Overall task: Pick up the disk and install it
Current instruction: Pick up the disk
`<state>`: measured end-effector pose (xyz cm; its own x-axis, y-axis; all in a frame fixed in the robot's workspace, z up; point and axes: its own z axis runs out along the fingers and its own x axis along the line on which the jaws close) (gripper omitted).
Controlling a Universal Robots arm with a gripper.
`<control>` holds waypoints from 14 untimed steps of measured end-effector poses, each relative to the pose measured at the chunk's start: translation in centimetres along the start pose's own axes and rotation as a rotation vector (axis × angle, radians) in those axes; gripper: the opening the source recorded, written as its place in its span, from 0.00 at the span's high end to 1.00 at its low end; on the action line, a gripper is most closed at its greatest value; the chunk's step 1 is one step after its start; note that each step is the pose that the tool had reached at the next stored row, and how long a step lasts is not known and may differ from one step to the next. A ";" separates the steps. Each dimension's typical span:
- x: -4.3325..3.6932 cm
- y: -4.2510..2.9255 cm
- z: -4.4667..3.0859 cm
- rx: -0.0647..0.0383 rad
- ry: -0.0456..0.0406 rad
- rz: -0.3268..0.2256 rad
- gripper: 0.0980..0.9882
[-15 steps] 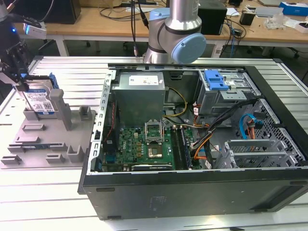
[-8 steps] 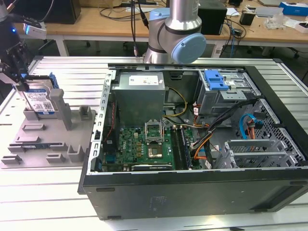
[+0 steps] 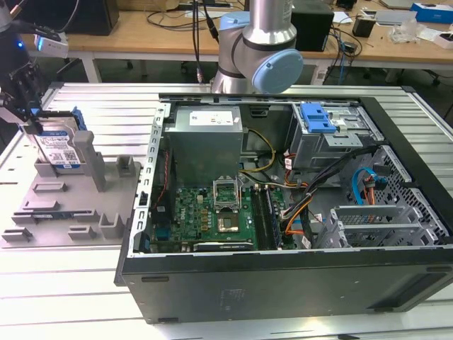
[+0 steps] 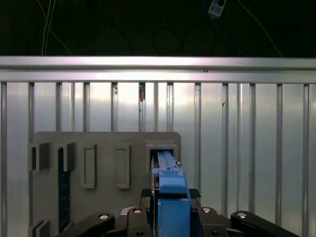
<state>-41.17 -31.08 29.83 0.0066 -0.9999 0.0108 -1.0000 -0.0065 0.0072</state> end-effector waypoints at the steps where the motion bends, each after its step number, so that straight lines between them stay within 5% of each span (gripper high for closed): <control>1: 0.00 0.00 0.00 0.000 0.0000 0.000 0.70; 12: 0.05 0.00 -0.52 0.000 -0.0005 0.000 0.70; 14: 0.11 0.02 -3.23 0.000 -0.0058 0.000 0.70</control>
<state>-41.17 -31.15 33.05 0.0065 -1.0000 0.0050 -1.0000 -0.0065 0.0071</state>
